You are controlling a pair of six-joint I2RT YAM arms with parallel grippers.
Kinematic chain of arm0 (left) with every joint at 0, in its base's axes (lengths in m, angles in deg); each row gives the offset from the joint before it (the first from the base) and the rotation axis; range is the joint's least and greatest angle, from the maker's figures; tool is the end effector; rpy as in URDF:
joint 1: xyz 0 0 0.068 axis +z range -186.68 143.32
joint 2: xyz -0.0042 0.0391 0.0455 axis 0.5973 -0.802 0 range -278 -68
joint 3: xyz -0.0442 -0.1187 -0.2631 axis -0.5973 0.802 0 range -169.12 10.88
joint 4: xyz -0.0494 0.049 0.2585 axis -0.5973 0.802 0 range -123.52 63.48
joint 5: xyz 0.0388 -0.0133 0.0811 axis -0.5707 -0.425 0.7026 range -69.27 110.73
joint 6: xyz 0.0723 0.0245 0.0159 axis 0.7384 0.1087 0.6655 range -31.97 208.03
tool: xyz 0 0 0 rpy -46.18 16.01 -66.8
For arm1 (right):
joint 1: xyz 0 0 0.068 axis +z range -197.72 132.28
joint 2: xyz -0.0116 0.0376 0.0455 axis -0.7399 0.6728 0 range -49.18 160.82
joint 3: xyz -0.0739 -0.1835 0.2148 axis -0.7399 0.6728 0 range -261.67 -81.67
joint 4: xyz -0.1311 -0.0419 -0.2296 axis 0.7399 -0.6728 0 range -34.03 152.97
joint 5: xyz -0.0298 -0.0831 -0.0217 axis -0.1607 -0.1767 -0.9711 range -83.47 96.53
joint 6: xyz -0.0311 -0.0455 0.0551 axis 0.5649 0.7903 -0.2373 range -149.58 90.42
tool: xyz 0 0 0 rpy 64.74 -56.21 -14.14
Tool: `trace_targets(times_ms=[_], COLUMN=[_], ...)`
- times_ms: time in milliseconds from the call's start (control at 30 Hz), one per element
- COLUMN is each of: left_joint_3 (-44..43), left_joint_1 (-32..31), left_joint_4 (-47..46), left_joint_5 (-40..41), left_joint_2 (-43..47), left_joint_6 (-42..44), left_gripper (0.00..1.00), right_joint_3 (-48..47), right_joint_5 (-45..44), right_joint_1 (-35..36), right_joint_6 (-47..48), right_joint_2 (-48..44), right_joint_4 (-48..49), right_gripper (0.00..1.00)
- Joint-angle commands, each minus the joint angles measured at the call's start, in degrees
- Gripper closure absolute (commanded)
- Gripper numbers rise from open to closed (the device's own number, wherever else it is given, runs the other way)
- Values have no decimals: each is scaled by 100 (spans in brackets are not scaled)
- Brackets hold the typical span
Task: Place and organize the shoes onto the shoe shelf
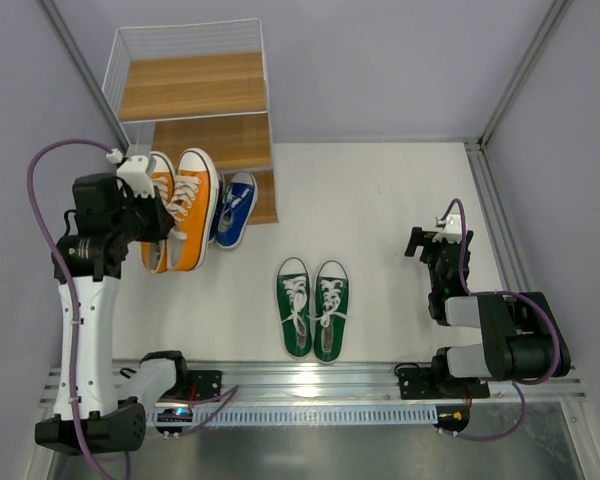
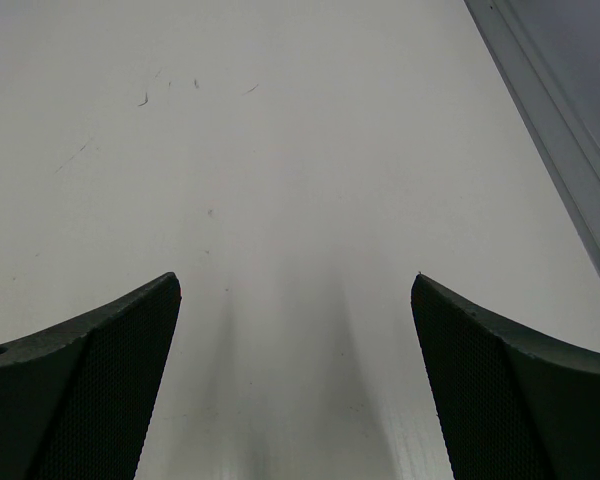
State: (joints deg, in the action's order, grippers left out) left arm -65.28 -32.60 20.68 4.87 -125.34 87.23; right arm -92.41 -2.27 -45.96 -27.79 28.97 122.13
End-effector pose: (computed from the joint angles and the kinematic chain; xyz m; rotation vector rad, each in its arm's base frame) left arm 0.1991 -0.0040 0.4105 0.0635 2.1730 -0.2698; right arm 0.2524 -0.0024 0.1620 0.0610 1.7138 -0.1321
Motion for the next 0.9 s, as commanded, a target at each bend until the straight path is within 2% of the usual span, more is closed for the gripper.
trace_targets(times_ms=[0, 367, 400, 600, 867], left_joint_3=[-583, -1743, -1849, -2780, -3711], left_joint_1=[-30, -355, -642, -1241, -1304], left_joint_4=[-242, -453, -471, -480, -515], left_joint_5=[48, 478, 565, 1225, 1928], left_joint_2=[-207, -1331, -1384, -2051, -3142], left_joint_6=[-499, -843, -852, -808, -737], left_gripper=[100, 100, 100, 100, 100], right_joint_3=[-112, -112, -112, -112, -112], right_joint_5=[36, 36, 36, 45, 45], right_joint_1=[-18, -18, -18, -18, -18], right_joint_6=[-11, -11, -11, -11, -11], right_joint_2=[7, 7, 7, 7, 7], right_joint_4=[448, 456, 456, 457, 457], right_gripper=[3, 3, 3, 3, 3])
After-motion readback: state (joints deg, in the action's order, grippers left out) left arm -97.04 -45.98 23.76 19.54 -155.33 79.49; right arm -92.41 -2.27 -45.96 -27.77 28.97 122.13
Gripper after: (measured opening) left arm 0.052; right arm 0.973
